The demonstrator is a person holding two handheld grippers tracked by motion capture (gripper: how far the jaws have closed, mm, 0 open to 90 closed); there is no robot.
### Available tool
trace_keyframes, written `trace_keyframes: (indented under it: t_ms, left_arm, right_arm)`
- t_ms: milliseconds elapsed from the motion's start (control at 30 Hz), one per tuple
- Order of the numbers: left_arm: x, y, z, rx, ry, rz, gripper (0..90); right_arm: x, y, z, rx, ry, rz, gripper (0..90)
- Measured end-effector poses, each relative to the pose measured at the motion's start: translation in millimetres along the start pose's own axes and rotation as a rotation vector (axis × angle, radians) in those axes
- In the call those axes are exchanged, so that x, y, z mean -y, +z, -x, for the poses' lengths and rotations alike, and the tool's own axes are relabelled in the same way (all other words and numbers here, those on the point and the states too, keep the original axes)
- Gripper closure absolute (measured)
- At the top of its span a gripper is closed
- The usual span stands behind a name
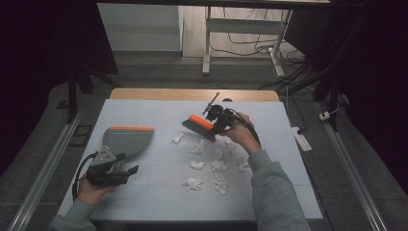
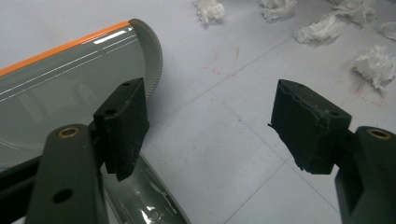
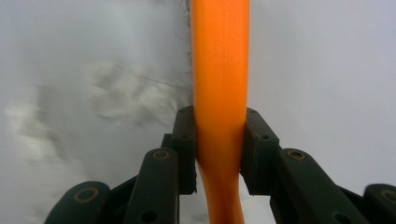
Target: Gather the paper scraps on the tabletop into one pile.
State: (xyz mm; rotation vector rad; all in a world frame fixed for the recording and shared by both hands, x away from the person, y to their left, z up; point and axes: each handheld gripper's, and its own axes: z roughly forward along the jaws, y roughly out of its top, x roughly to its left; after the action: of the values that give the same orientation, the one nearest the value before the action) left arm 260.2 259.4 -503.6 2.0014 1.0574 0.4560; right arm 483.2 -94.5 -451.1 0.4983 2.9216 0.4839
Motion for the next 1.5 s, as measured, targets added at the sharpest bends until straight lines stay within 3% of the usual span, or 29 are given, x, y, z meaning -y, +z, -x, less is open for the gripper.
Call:
trace_keyframes:
  t_ms: [100,167,233,333,433,567,667,867,933,1100,1167,1233,1333,1500]
  left_arm:
    - [0.4,-0.8,-0.5,0.000,-0.002,0.003,28.4]
    - [0.4,-1.0,-0.8,0.000,-0.004,0.004,28.4]
    - [0.0,-0.7,-0.7,-0.001,-0.001,0.004,28.5]
    - [-0.6,-0.5,0.0,-0.002,0.001,0.006,28.5]
    - [-0.6,0.1,-0.1,-0.003,0.001,0.004,28.5]
    - [-0.3,-0.2,-0.8,-0.002,0.001,0.004,28.5]
    - [-0.1,0.3,-1.1,-0.003,0.002,0.003,28.5]
    - [0.4,0.8,-0.2,-0.009,0.010,-0.002,28.4]
    - [0.9,0.0,-0.4,-0.012,0.012,0.004,28.4]
    - [1.1,0.4,-0.9,-0.007,0.012,0.004,28.5]
    - [1.0,0.6,-0.5,-0.007,0.013,0.004,28.5]
    - [0.9,0.6,0.1,-0.008,0.015,0.003,28.5]
    - [0.7,0.8,0.5,-0.010,0.017,0.003,28.5]
    - [1.1,0.8,-0.7,-0.008,0.013,0.003,28.5]
  right_arm:
    - [-1.8,-1.2,-19.4,-0.045,-0.057,-0.043,70.2]
    - [-0.1,-4.6,-29.2,-0.042,-0.105,-0.067,70.2]
    - [-0.1,-11.5,-31.8,-0.019,-0.106,-0.058,70.1]
    - [-5.6,-26.2,-29.3,0.016,-0.042,0.026,70.1]
    - [-16.9,-34.0,-26.2,0.023,0.021,0.121,70.1]
    - [-37.8,-29.3,-26.4,-0.049,0.108,0.199,70.1]
    - [-56.4,-14.4,-30.3,-0.083,0.147,0.190,70.1]
    - [-88.4,27.6,-38.7,-0.126,0.170,0.092,70.1]
    - [-95.9,33.0,-39.5,-0.084,0.146,0.064,70.1]
    - [-101.7,16.1,-32.5,-0.022,0.095,0.109,70.1]
    - [-101.1,9.7,-26.6,-0.014,0.096,0.123,70.1]
    - [-100.5,6.7,-22.9,0.023,0.098,0.135,70.1]
    - [-99.1,15.7,-19.6,0.114,0.015,0.086,70.1]
    - [-93.5,37.7,-18.4,0.080,-0.067,-0.029,70.2]
